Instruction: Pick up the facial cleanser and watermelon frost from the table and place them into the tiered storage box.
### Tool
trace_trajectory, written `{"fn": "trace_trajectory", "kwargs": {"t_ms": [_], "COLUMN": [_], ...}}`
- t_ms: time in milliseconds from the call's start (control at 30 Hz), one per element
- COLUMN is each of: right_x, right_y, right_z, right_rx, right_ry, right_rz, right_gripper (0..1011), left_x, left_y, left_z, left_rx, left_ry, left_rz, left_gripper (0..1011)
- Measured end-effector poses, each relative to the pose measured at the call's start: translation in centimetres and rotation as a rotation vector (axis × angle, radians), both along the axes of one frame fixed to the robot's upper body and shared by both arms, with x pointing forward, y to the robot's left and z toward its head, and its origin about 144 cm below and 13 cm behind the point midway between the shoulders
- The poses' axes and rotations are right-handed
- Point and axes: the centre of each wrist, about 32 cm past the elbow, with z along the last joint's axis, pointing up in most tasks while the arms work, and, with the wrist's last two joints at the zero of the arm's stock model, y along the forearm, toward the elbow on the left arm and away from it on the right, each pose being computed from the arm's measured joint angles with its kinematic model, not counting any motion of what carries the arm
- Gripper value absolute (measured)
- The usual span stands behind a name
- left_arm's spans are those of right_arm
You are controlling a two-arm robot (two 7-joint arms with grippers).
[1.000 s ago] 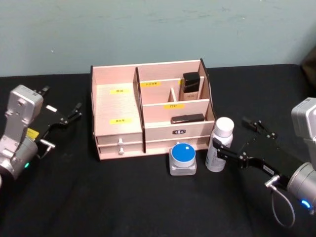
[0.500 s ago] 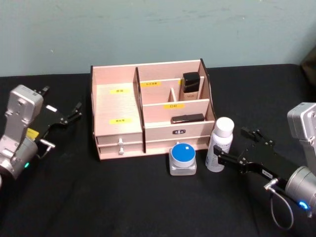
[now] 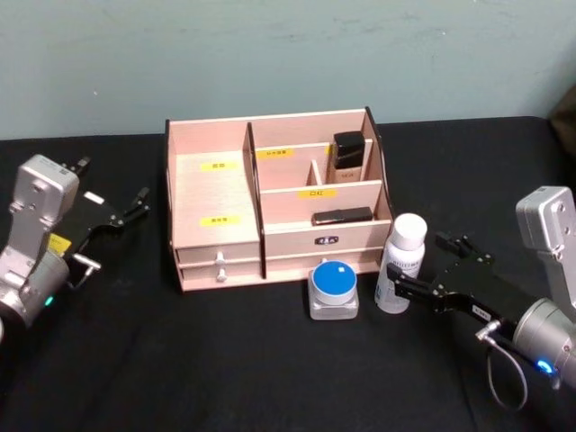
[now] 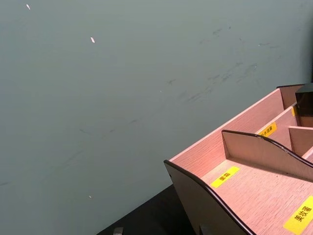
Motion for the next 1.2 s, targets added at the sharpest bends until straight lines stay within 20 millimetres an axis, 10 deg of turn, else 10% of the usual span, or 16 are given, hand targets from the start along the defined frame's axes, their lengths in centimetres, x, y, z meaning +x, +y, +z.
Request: {"fn": "trace_trajectory", "kwargs": {"t_ms": [1200], "right_x": [3.4], "right_y": [0.7], "right_z": [-1.1], "right_rx": [0.01], "right_ry": [-0.015], "right_rz": [0.058], "right_gripper": [1002], "left_x": [0.0], "left_y": [0.0], "left_z": [0.0], "left_rx": [0.0], "left_ry": [0.0], "left_rz": [0.0], "left_gripper": [1009]}}
